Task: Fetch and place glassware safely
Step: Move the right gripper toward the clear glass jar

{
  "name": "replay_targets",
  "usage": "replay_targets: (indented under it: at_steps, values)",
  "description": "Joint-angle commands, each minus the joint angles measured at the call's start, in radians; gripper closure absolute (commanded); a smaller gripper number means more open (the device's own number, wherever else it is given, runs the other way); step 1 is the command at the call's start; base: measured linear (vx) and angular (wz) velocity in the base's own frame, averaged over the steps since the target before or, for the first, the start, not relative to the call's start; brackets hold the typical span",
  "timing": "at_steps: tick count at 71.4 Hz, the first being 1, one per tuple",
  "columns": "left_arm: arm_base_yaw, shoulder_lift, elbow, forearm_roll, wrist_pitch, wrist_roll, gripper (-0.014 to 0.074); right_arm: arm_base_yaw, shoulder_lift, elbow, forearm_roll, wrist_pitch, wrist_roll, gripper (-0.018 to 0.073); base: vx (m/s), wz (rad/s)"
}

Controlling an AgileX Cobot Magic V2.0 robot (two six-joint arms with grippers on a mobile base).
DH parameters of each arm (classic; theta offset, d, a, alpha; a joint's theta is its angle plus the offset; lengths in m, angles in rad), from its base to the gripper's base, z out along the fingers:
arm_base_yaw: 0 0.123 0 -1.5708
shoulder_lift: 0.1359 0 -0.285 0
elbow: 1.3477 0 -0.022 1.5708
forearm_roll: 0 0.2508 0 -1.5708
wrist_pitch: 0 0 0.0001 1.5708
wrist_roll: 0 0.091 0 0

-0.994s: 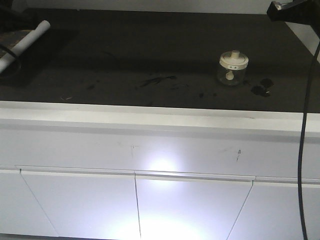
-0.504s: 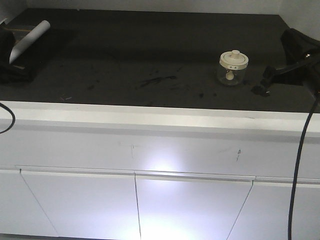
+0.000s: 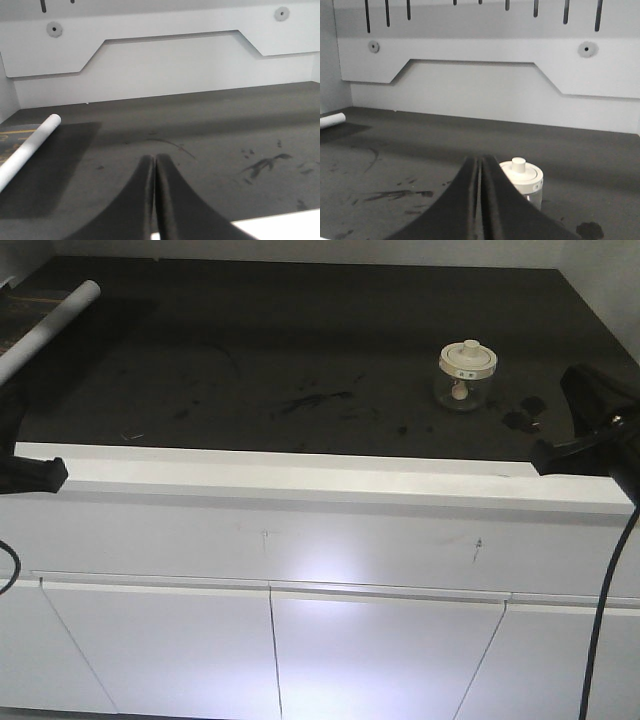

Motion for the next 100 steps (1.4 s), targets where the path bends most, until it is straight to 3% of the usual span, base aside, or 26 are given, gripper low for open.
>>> replay_targets:
  at_steps: [1,9,100]
  values:
    - [0.001,-0.024,-0.002,0.012,-0.093,-0.008,0.0603,-0.005,-0.026,-0.019,0.010,-0.069,-0.008,0.0560,0.00,0.00]
    - [0.001,-0.024,-0.001,0.049,-0.092,-0.008,0.0603,-0.005,-0.026,-0.019,0.010,-0.069,-0.008,0.0560,0.00,0.00]
    - [0.001,-0.024,-0.001,0.048,-0.102,-0.009,0.0603,-0.005,-0.026,-0.019,0.011,-0.116,-0.010,0.0560,0.00,0.00]
